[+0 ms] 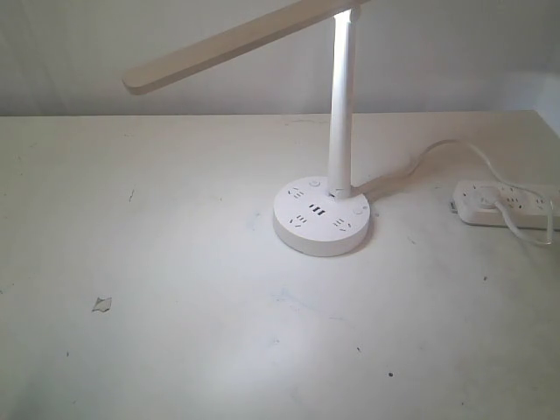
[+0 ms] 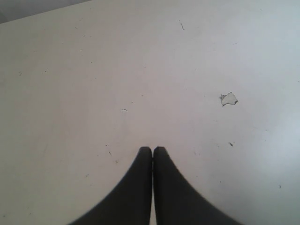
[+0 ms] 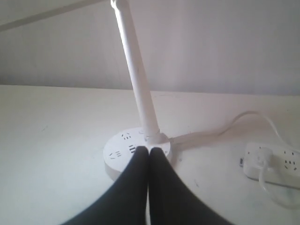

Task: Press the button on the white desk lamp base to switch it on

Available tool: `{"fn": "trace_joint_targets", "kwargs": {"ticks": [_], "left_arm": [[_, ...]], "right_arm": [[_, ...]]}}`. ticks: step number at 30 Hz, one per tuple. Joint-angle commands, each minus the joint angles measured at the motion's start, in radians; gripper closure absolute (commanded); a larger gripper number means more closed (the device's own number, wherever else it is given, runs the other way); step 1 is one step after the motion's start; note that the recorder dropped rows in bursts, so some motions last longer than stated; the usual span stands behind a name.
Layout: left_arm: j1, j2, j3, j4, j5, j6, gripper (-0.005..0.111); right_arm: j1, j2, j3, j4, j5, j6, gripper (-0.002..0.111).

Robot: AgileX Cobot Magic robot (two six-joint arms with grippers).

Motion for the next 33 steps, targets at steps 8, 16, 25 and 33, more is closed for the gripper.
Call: {"fn": "trace_joint_targets", "kwargs": {"ticks": [8,16,25,33], "left_arm": [[-0.009,-0.004,0.003,-0.006,0.001,-0.003,0.107],[-0.009,-0.004,0.003,-0.006,0.001,-0.003,0.107],[-0.009,-0.004,0.003,-0.006,0.001,-0.003,0.107],[-0.009,-0.004,0.003,-0.006,0.001,-0.003,0.107]], "right_arm": [[-0.004,-0.002,0.023,0.003,-0.064,0.004,0.108],[-0.004,-0.002,0.023,0.003,-0.066,0.004,0.108],[-0.007,-0.037,0.023,0.003,-0.064,0.004,0.108],[-0.176,-0.147,0.023,0.003,-0.064,0.004,0.108]]}}
